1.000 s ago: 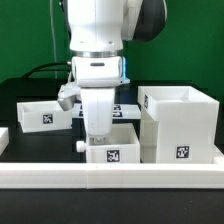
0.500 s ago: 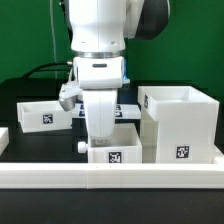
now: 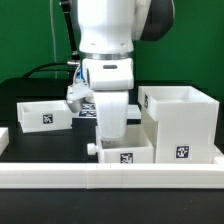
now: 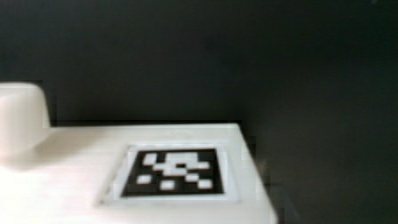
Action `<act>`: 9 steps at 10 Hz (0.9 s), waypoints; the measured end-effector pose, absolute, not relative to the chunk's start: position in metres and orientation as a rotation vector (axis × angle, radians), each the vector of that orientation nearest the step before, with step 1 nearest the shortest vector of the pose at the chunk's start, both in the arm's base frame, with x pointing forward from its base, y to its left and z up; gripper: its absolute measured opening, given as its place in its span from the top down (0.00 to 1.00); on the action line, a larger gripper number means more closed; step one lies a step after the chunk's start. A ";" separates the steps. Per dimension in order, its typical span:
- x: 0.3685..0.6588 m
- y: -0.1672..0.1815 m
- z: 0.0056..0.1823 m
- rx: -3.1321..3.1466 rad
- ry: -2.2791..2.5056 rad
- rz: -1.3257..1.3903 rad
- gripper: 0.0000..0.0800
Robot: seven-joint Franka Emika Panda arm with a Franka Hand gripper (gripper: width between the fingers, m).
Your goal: Assemble drawer
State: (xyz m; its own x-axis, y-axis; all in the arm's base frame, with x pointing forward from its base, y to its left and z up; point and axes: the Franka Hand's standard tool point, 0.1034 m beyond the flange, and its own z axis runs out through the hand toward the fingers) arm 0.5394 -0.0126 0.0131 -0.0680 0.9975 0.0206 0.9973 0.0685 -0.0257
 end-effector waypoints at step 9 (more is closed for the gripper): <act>0.539 -0.011 0.016 -2.172 -2.249 0.009 0.95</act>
Offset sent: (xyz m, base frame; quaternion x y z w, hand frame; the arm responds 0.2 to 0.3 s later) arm 0.0000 0.0000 0.0000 0.0000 0.0000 0.0000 1.0000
